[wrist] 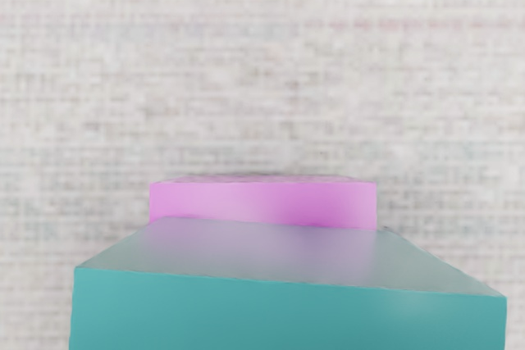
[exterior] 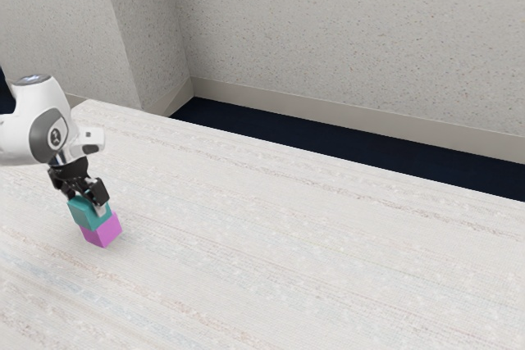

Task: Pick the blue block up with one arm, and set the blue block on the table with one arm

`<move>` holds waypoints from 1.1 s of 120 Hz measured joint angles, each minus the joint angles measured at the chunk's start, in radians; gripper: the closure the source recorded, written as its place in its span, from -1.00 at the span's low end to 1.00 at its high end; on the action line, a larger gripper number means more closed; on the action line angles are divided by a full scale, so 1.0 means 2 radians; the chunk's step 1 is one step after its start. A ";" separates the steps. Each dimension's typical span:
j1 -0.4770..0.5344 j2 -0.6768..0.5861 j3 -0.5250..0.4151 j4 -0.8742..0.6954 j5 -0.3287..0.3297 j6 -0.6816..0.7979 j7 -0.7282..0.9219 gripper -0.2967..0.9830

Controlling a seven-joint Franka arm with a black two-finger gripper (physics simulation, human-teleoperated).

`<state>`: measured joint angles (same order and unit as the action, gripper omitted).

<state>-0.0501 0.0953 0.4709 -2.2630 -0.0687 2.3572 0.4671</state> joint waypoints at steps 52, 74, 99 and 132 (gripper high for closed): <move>0.000 -0.003 0.000 -0.001 0.001 0.004 -0.016 -0.05; -0.040 -0.029 0.000 -0.003 0.004 0.002 -0.026 -0.02; -0.152 -0.011 -0.002 0.005 -0.003 0.001 -0.047 -0.01; -0.180 0.014 -0.003 -0.005 -0.019 0.002 -0.076 -0.01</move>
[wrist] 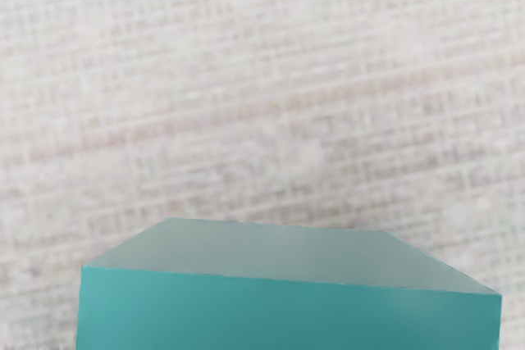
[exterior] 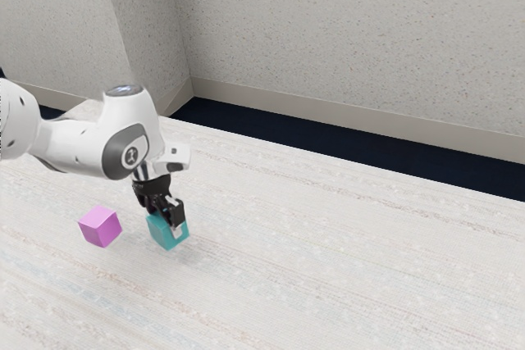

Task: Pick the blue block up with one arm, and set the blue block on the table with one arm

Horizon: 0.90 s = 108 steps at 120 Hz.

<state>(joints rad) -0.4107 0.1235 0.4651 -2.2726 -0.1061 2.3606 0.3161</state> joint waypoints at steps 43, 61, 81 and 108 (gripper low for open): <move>-0.004 0.016 0.000 -0.007 -0.017 0.006 -0.025 -0.12; -0.005 0.014 0.000 -0.007 -0.021 0.007 -0.027 -0.33; -0.009 -0.052 0.018 -0.006 -0.013 0.002 -0.026 -0.44; 0.012 -0.089 0.025 -0.001 0.029 -0.013 -0.018 -0.50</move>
<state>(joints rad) -0.3862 -0.0548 0.5151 -2.2747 -0.0488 2.3353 0.2792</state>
